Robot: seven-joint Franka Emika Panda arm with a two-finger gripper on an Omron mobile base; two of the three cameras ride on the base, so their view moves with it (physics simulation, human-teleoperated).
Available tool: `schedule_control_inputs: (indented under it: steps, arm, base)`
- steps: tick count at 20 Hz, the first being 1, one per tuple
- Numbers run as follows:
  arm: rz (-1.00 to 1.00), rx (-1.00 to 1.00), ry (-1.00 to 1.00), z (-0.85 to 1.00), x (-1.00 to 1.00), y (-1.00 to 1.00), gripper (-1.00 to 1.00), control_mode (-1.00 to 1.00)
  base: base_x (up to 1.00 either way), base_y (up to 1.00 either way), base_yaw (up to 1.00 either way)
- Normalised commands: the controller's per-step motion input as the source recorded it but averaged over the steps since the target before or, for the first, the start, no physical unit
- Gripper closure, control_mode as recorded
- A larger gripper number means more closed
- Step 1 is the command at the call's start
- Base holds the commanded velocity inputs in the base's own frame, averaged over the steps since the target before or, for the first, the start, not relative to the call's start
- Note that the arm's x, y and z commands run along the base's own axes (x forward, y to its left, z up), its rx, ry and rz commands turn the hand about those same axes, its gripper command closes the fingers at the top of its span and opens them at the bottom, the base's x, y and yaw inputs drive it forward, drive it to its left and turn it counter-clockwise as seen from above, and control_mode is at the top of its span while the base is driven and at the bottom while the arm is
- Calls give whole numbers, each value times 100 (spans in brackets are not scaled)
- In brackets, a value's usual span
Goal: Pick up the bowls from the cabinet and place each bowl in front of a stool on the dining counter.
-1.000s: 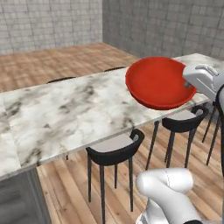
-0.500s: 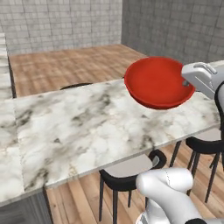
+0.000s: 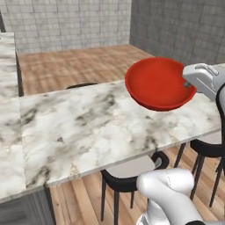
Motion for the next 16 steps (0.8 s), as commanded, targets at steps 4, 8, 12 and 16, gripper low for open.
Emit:
schedule_control_inputs:
  steps: [4,8,12,16]
  arm:
    - [0,0,0,0,0,0,100,100]
    - [0,0,0,0,0,0,100,100]
    - [0,0,0,0,0,0,100,100]
    - [0,0,0,0,0,0,100,100]
  base:
    - [26,0,17]
    - [26,0,30]
    - [29,0,31]
    - [33,0,24]
